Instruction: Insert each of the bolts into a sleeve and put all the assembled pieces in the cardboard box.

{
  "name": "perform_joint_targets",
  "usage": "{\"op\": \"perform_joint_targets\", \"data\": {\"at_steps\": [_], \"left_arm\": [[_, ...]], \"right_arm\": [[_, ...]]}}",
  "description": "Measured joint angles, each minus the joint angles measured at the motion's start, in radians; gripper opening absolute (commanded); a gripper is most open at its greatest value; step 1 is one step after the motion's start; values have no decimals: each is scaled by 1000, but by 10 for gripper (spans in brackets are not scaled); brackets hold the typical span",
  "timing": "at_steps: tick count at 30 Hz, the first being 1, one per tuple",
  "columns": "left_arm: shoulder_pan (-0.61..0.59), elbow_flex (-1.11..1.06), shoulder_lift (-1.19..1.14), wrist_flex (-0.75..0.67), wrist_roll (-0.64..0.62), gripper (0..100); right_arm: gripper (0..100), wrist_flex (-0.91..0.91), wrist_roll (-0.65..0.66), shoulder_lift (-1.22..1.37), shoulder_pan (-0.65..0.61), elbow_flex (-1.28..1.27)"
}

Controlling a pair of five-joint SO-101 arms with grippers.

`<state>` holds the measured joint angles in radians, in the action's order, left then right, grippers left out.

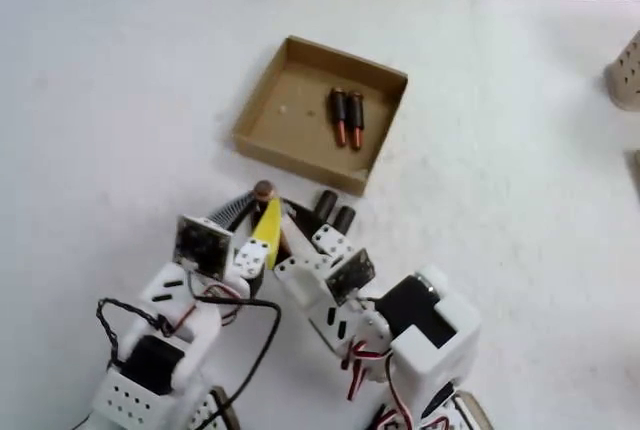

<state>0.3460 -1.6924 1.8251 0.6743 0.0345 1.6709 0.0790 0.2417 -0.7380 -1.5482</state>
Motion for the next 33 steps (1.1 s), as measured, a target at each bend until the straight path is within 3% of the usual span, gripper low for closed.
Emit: {"op": "perform_joint_targets", "data": {"at_steps": [16, 33], "left_arm": [[-64, 6, -2, 20, -66, 282], [-152, 302, -2, 20, -374, 278]], "right_arm": [[16, 0, 0, 0, 0, 0], [16, 0, 0, -2, 2, 0]]}}
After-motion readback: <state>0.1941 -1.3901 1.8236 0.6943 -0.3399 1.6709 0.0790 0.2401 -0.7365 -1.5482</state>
